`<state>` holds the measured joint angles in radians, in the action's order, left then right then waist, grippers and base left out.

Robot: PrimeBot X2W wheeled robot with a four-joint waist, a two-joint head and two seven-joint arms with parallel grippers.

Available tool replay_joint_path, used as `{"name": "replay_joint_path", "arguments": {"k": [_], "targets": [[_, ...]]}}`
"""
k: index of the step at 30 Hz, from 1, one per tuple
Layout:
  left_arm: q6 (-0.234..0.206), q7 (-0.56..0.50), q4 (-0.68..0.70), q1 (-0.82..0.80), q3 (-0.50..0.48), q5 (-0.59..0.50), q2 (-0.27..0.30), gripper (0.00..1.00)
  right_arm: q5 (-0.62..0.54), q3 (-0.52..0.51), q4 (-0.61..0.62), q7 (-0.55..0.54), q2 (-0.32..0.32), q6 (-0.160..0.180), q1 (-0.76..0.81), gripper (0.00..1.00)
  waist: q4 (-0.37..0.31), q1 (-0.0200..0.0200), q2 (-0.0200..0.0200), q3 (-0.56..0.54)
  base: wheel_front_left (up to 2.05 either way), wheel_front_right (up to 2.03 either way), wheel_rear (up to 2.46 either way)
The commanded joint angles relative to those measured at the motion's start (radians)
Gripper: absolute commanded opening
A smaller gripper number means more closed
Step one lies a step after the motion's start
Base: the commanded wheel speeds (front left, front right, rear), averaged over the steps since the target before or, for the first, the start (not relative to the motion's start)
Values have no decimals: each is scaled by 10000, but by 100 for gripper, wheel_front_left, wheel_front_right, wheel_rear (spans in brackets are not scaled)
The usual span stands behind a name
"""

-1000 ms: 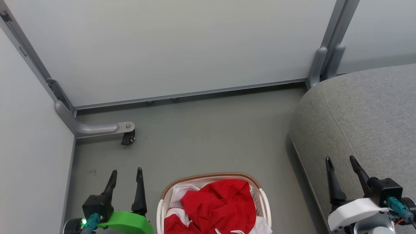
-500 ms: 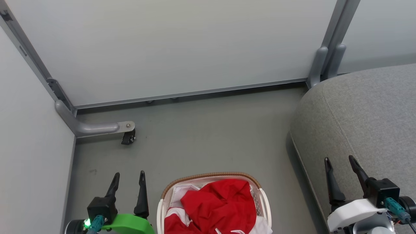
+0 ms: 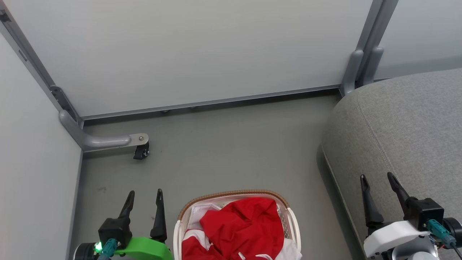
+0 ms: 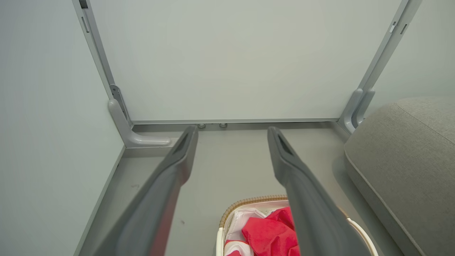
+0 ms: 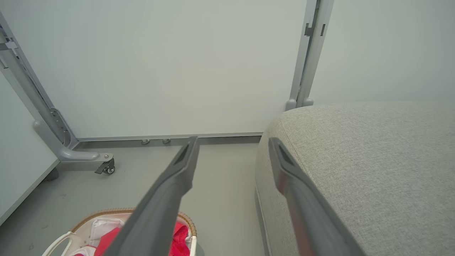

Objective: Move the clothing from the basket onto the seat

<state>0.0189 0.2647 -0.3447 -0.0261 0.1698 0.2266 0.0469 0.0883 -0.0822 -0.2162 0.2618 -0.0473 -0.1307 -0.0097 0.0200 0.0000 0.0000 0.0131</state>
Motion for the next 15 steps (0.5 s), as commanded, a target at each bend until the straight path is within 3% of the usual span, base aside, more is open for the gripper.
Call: {"name": "replay_joint_path", "arguments": {"k": [1, 7, 15], "targets": [[36, -3, 29, -83, 52, -75, 62, 100, -20, -17, 40, 49, -57, -1, 97, 100, -15, 0, 0, 28, 0, 0, 0], [160, -3, -66, -458, 373, -458, 61, 100, -40, -57, 192, 49, -57, -1, -122, 100, -82, 0, 0, 374, 0, 0, 0], [468, -5, -698, -1859, 904, -1094, 58, 100, -110, -8, 498, 48, -54, -1, -744, 100, -352, 0, 0, 1635, 0, 0, 0]]}}
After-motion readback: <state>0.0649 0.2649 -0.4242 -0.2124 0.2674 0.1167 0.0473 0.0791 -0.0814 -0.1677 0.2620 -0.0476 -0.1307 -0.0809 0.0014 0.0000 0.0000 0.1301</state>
